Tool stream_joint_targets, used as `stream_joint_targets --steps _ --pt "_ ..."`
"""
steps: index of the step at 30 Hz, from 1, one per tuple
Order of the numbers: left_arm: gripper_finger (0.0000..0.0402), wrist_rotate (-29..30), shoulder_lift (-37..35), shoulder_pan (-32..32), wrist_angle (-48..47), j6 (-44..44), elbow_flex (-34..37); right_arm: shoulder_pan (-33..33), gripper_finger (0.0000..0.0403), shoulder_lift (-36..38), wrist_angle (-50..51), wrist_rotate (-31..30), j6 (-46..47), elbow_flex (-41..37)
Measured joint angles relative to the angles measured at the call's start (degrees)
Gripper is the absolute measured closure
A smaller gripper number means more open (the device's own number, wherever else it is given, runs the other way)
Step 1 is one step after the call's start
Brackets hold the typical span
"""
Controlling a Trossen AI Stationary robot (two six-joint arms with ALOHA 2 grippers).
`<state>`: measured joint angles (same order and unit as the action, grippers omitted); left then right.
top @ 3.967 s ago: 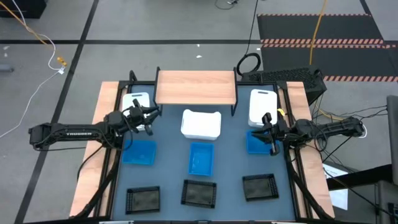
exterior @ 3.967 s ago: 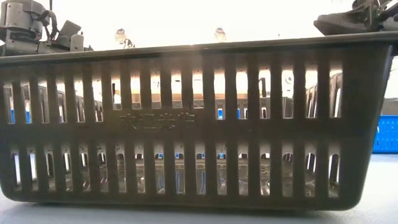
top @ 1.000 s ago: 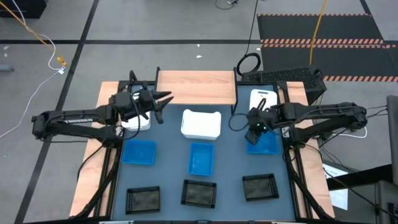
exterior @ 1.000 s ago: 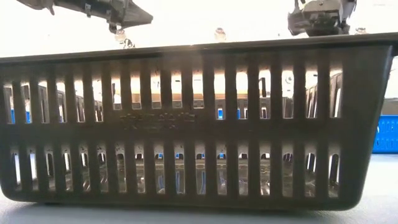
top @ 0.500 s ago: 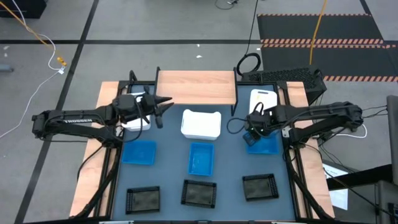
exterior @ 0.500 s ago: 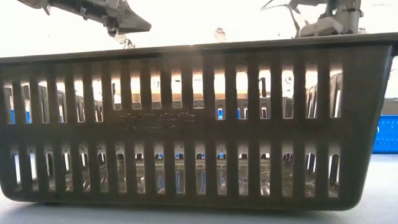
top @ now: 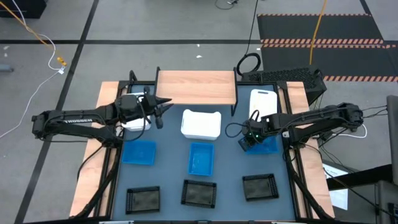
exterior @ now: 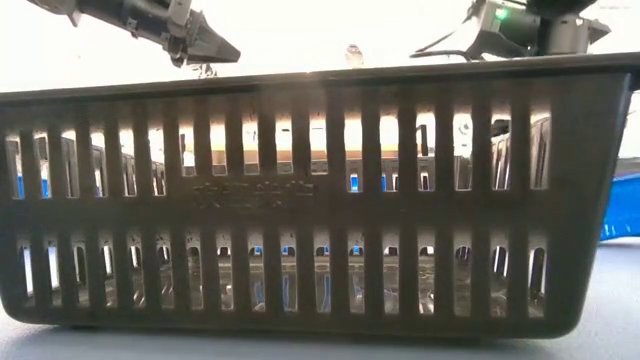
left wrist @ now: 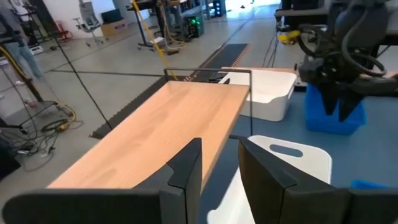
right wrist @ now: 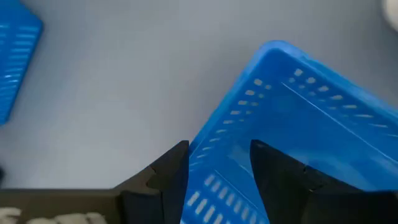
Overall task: Stack baskets on shelf by color
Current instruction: Put the right blue bin on the shelf
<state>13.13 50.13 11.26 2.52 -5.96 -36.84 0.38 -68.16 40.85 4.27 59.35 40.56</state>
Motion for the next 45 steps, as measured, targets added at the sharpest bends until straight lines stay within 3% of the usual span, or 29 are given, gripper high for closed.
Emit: stream_joint_targets --steps 12,23,27,33,38,45 --pt "0.0295 0.02 0.00 1.71 -0.12 -0.28 0.00 0.44 0.0260 0.48 -3.93 3.48 2.24 -2.14" --pt "0.0295 0.02 0.00 1.73 0.02 -0.11 0.00 2.40 0.0250 0.20 -0.25 1.66 -0.44 -1.51" --pt "0.0295 0.02 0.00 1.73 -0.28 -0.11 0.00 2.42 0.0285 -0.15 0.15 2.39 -1.35 -1.51" --pt "0.0295 0.04 0.00 1.73 -0.31 -0.15 0.00 3.57 0.0388 -0.09 -0.57 8.76 -0.62 -1.49" --pt "0.0295 0.04 0.00 1.73 -0.67 -0.17 0.00 7.46 0.0383 0.50 -6.53 13.73 1.36 -1.42" --pt "0.0295 0.04 0.00 1.72 -0.88 -0.18 0.00 11.34 0.0397 4.15 -18.88 15.99 4.08 -1.42"
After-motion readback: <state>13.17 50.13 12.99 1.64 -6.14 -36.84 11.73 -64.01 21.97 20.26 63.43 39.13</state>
